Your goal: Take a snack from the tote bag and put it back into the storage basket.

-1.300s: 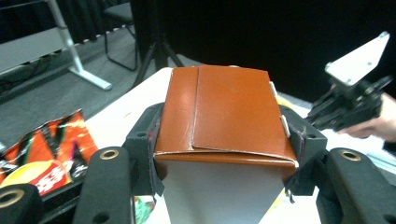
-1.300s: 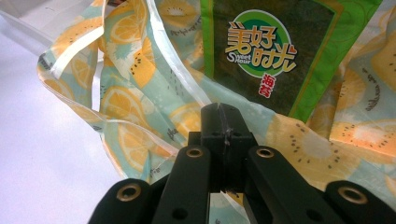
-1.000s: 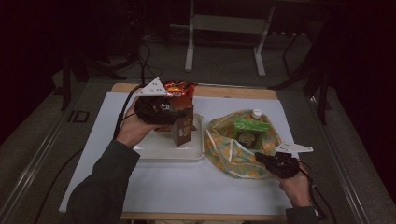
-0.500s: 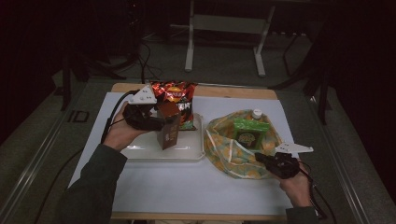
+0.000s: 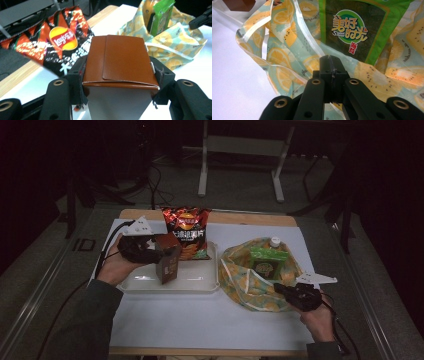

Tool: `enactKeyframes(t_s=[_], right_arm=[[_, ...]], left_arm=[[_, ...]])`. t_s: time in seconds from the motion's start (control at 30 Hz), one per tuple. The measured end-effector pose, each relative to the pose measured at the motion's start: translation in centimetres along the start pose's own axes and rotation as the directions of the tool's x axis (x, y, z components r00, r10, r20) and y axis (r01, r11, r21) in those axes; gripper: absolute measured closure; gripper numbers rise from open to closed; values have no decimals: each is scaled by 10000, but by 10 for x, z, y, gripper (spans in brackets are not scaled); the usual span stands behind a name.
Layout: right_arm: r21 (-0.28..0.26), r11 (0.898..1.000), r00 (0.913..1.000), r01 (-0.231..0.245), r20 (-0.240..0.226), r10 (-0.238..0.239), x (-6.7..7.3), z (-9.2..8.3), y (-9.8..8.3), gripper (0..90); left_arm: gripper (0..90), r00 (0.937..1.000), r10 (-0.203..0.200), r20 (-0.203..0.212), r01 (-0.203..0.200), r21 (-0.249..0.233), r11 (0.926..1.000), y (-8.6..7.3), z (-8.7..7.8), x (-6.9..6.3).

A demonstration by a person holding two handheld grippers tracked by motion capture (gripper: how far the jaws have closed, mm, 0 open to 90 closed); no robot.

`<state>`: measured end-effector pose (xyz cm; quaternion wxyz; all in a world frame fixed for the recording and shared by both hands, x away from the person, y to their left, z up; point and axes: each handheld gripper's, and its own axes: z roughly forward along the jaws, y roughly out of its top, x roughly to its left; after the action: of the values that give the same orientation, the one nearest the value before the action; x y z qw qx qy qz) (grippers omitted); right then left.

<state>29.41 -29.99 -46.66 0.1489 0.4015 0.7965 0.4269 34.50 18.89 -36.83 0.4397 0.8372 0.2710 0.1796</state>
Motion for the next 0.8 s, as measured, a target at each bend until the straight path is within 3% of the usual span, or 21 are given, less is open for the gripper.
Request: enactKeyframes(t_s=[0.17,0.43,0.8], right_arm=[[-18,10000,10000,6,-20,-6,0,0,0,897],[-16,10000,10000,21,-26,-21,0,0,0,858],[-74,10000,9999,-14,-103,13,-1,-1,0,801]], left_arm=[[421,10000,60,-25,-59,366,9993,-3,1,1],[420,9980,398,493,-451,1115,9927,-5,23,-7],[392,9946,230,1008,-314,822,9961,4,44,-13]])
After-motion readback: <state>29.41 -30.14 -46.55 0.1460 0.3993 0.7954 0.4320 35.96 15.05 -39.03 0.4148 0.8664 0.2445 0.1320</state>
